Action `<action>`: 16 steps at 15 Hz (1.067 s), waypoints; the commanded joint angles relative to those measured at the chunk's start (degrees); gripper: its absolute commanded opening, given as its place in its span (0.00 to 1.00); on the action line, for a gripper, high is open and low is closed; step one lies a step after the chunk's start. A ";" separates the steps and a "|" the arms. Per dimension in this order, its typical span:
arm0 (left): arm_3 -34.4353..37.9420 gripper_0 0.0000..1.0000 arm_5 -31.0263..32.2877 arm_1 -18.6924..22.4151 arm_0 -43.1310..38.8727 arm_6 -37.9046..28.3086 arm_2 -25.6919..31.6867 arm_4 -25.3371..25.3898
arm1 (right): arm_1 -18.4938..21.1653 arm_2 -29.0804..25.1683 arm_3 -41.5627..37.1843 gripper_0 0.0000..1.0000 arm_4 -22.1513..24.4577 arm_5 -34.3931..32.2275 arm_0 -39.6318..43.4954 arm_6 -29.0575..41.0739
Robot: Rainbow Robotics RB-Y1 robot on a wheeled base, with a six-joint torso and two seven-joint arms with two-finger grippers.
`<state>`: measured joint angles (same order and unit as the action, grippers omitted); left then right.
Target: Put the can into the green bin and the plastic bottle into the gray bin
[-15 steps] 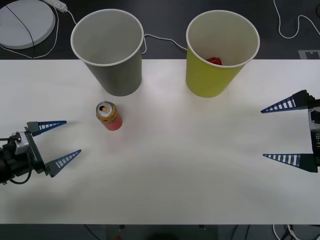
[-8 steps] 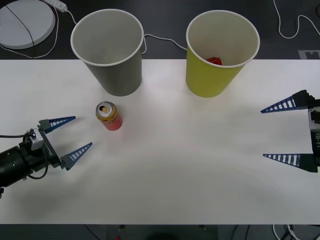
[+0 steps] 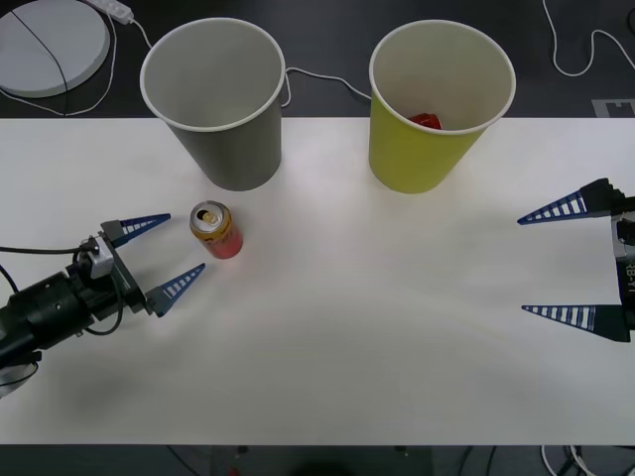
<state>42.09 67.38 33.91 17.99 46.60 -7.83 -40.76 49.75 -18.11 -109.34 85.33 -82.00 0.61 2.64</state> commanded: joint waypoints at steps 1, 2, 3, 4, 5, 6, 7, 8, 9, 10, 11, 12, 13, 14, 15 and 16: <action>0.01 1.00 -0.50 -1.31 0.56 -0.20 0.00 -0.37 | 0.00 0.00 0.01 1.00 0.01 0.00 0.00 0.00; 0.01 1.00 -0.67 -1.74 0.73 -0.20 0.00 -0.55 | 0.00 0.00 0.01 1.00 0.01 0.00 0.00 0.00; 0.01 1.00 -0.85 -2.10 1.09 -0.20 0.00 -1.25 | 0.00 0.00 0.01 1.00 0.01 0.00 0.00 0.00; 0.01 1.00 -1.20 -2.54 1.44 -0.29 0.00 -1.34 | 0.00 0.00 0.01 1.00 0.01 0.00 0.00 0.00; 0.01 1.00 -1.38 -2.89 1.70 -0.29 0.00 -1.51 | 0.00 0.00 0.01 1.00 0.01 0.00 0.00 0.00; -0.08 1.00 -1.46 -3.24 1.97 -0.37 0.00 -1.86 | 0.00 0.00 0.01 1.00 0.01 0.00 0.00 0.00; 0.01 1.00 -1.64 -3.59 2.14 -0.55 0.00 -2.22 | 0.00 0.00 0.01 1.00 0.01 0.00 0.00 0.00; 0.01 1.00 -1.99 -4.03 2.49 -0.55 0.00 -2.48 | 0.00 0.00 0.01 1.00 0.01 0.00 0.00 0.00; -0.08 1.00 -2.26 -4.47 2.76 -0.64 -0.08 -2.65 | 0.00 0.00 0.01 1.00 0.01 0.00 0.00 0.00; 0.01 1.00 -2.34 -4.82 2.93 -0.64 0.00 -3.18 | 0.00 0.00 0.01 1.00 0.01 0.00 0.00 0.00; -0.08 1.00 -2.78 -5.35 3.37 -0.73 0.00 -3.53 | 0.00 0.00 0.01 1.00 0.01 0.00 0.00 0.00; 0.01 1.00 -3.05 -5.70 3.55 -0.90 0.00 -3.62 | 0.00 0.00 0.01 1.00 0.01 0.00 0.00 0.00; -0.08 1.00 -3.31 -5.96 3.81 -0.99 0.00 -4.15 | 0.00 0.00 0.01 1.00 0.01 0.00 0.00 0.00; -0.08 1.00 -3.66 -6.40 4.25 -1.17 0.00 -4.59 | 0.00 0.00 0.01 1.00 0.01 0.00 0.00 0.00; 0.01 1.00 -3.93 -6.58 4.51 -1.25 0.00 -4.85 | 0.00 0.00 0.01 1.00 0.01 0.00 0.00 0.00; 0.01 1.00 -4.10 -6.84 4.69 -1.34 0.00 -5.12 | 0.00 0.00 0.01 1.00 0.01 0.00 0.00 0.00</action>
<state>42.07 63.42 27.25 22.54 45.35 -7.83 -45.68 49.75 -18.11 -109.34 85.34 -82.00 0.61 2.64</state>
